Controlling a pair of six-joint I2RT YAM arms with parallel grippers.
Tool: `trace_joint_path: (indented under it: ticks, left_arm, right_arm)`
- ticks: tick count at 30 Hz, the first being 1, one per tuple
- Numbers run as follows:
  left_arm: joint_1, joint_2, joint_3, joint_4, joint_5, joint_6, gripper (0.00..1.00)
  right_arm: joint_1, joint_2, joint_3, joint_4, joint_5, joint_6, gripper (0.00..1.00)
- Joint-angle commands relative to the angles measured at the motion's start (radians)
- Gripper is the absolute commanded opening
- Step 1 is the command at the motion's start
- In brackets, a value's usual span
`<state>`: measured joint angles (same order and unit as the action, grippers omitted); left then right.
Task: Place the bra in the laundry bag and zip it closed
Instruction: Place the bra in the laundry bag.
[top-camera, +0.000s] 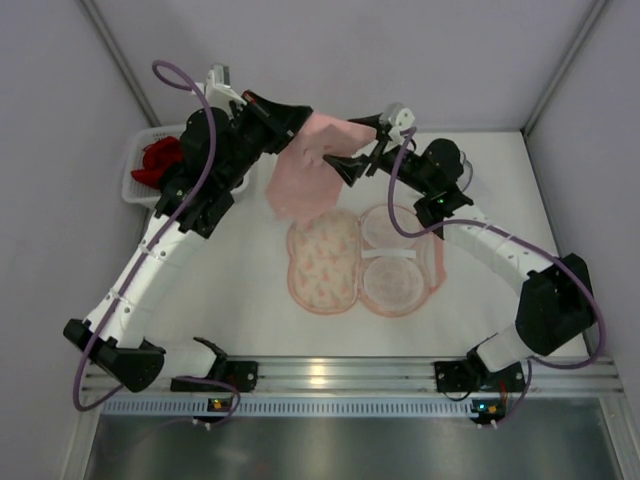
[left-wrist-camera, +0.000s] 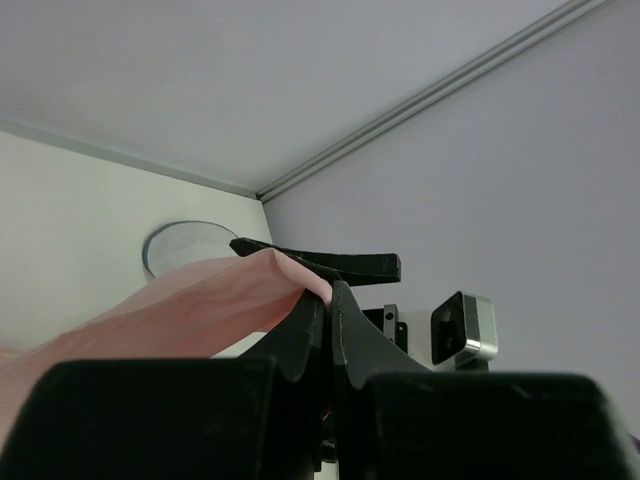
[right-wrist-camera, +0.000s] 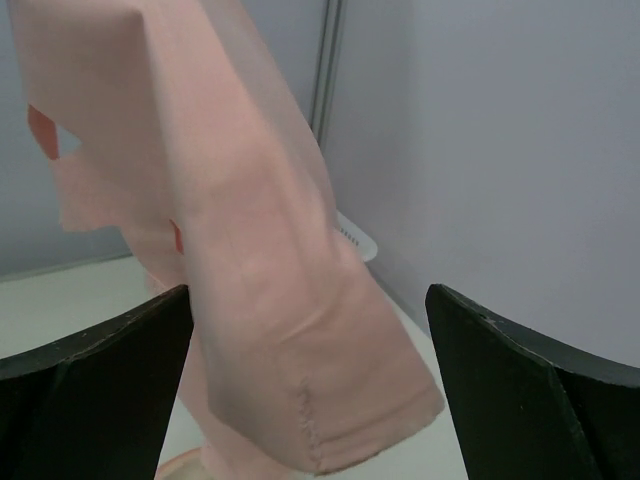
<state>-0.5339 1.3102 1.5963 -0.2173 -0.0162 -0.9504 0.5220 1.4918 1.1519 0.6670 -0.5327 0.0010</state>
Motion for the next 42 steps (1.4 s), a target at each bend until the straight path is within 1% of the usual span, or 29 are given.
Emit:
trace_joint_path:
  ticks: [1,4,5,6,7,8,9,10,11,13,14,15,16,18,19,21,22,25,26,27,29,31,34,37,42]
  left_arm:
    - [-0.008,-0.054,-0.015,0.075,0.012,-0.037,0.0]
    - [-0.009,-0.069,-0.019,0.075,-0.002,-0.033,0.0]
    - [-0.009,-0.068,-0.019,0.075,-0.001,-0.033,0.0]
    - [-0.009,-0.063,-0.019,0.075,0.007,-0.036,0.0]
    - [-0.009,-0.06,-0.016,0.075,0.012,-0.036,0.0]
    - [-0.008,-0.055,-0.016,0.075,0.012,-0.034,0.0]
    - [-0.009,-0.051,-0.018,0.075,0.012,-0.036,0.0]
    - [-0.009,-0.043,-0.018,0.075,0.012,-0.033,0.0]
    - [-0.008,-0.039,-0.016,0.075,0.012,-0.03,0.0]
    - [-0.009,-0.029,-0.013,0.075,0.012,0.011,0.0]
    - [-0.009,-0.031,-0.009,0.07,0.012,0.069,0.0]
    - [-0.008,-0.031,0.0,0.035,-0.001,0.099,0.01]
    - [-0.008,-0.032,0.014,0.001,-0.048,0.119,0.01]
    - [-0.006,-0.054,0.019,-0.027,-0.086,0.131,0.0]
    - [-0.005,-0.069,0.007,-0.025,-0.106,0.124,0.0]
    - [-0.008,-0.126,-0.051,-0.024,-0.137,0.081,0.0]
    - [-0.008,-0.144,-0.074,-0.022,-0.14,0.065,0.0]
    - [-0.011,-0.193,-0.154,-0.022,-0.123,0.006,0.0]
    - [-0.011,-0.201,-0.177,-0.022,-0.117,-0.028,0.0]
    - [-0.012,-0.219,-0.229,-0.022,-0.11,-0.04,0.0]
    - [-0.014,-0.233,-0.283,-0.021,-0.102,-0.073,0.0]
    - [-0.012,-0.249,-0.352,-0.013,-0.084,-0.088,0.0]
    - [-0.012,-0.264,-0.397,0.007,-0.08,-0.1,0.0]
    - [-0.012,-0.258,-0.386,0.007,-0.08,-0.076,0.0]
    - [-0.014,-0.215,-0.296,0.007,-0.082,-0.004,0.0]
  right_arm:
    - [0.009,0.041,0.065,-0.012,-0.012,-0.085,0.99]
    - [0.01,0.077,0.086,0.022,-0.074,-0.046,0.82]
    - [0.015,0.09,0.085,0.04,-0.084,-0.011,0.66]
    - [0.016,0.091,0.081,0.093,-0.093,-0.007,0.56]
    - [0.018,0.096,0.078,0.114,-0.099,0.035,0.47]
    - [0.027,0.099,0.077,0.129,-0.099,0.057,0.32]
    - [0.03,0.097,0.078,0.135,-0.099,0.066,0.25]
    - [0.035,0.097,0.081,0.14,-0.087,0.079,0.15]
    - [0.039,0.088,0.075,0.149,-0.073,0.096,0.0]
    - [0.039,0.073,0.062,0.151,-0.037,0.171,0.0]
    - [0.039,0.055,0.065,0.122,-0.026,0.213,0.0]
    - [0.041,0.044,0.071,0.073,-0.018,0.226,0.0]
    - [0.038,0.019,0.081,-0.029,-0.012,0.235,0.0]
    - [0.039,-0.011,0.086,-0.143,-0.004,0.269,0.0]
    - [0.039,-0.042,0.083,-0.256,0.002,0.28,0.0]
    - [0.039,-0.082,0.069,-0.34,-0.007,0.272,0.0]
    - [0.039,-0.128,0.045,-0.377,-0.01,0.274,0.0]
    - [0.045,-0.198,0.032,-0.51,-0.001,0.269,0.0]
    - [0.055,-0.209,0.035,-0.591,0.005,0.257,0.0]
    - [0.059,-0.218,0.035,-0.622,0.016,0.254,0.0]
    - [0.072,-0.245,0.0,-0.655,0.03,0.22,0.0]
    - [0.078,-0.271,-0.076,-0.641,0.087,0.206,0.0]
    - [0.081,-0.278,-0.144,-0.616,0.143,0.185,0.0]
    - [0.081,-0.256,-0.152,-0.61,0.161,0.166,0.0]
    - [0.079,-0.188,-0.107,-0.558,0.178,0.156,0.0]
